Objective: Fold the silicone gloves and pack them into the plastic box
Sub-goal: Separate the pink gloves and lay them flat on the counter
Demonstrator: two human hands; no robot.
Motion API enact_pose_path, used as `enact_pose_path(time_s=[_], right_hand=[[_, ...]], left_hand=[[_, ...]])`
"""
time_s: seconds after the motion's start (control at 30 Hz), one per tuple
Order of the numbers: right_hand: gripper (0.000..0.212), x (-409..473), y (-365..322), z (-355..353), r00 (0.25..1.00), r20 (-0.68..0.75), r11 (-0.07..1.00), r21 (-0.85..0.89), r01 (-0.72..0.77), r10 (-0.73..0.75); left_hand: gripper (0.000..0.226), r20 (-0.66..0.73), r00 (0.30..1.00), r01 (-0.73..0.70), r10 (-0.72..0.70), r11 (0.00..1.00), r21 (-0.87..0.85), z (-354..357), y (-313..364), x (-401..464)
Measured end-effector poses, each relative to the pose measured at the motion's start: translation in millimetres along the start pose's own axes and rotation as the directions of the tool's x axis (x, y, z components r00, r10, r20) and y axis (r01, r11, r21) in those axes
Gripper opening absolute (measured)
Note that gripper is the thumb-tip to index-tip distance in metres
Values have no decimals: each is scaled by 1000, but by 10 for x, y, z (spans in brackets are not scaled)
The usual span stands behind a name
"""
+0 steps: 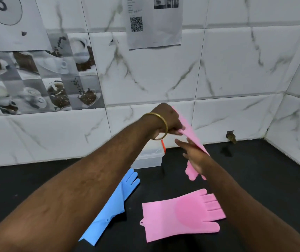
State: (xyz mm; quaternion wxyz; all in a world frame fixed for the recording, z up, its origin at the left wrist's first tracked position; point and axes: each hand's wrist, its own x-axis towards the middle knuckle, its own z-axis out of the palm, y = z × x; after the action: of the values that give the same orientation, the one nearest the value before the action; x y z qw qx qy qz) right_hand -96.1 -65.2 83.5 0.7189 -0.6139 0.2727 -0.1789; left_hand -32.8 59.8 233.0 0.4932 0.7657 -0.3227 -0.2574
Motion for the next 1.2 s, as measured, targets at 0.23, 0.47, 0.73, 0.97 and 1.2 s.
enact_pose_path(time_s=[0.23,0.47,0.73,0.97,1.2], right_hand=[[37,-342,691,-485,997,-59,995,-89,-49,44],[24,-621,990,-846,948,-92,685,712,-151,305],[92,-779,1194,-1044,949,3,579,792,-195,314],[43,-769,1375,-941,921,-133,755,621,-210,366],[35,-771,1511,-919,884,-140,728,631,-268,446]], left_hand=[[54,-12,992,118,-125,965,-233,-18,-964,-366],[62,34,984,177,-173,959,-223,112,-1795,-626],[74,-5,986,166,-167,983,-79,354,-2418,-900],[88,27,966,255,-256,966,38,560,-2880,-983],[90,12,964,260,-265,955,140,635,-3144,-996]])
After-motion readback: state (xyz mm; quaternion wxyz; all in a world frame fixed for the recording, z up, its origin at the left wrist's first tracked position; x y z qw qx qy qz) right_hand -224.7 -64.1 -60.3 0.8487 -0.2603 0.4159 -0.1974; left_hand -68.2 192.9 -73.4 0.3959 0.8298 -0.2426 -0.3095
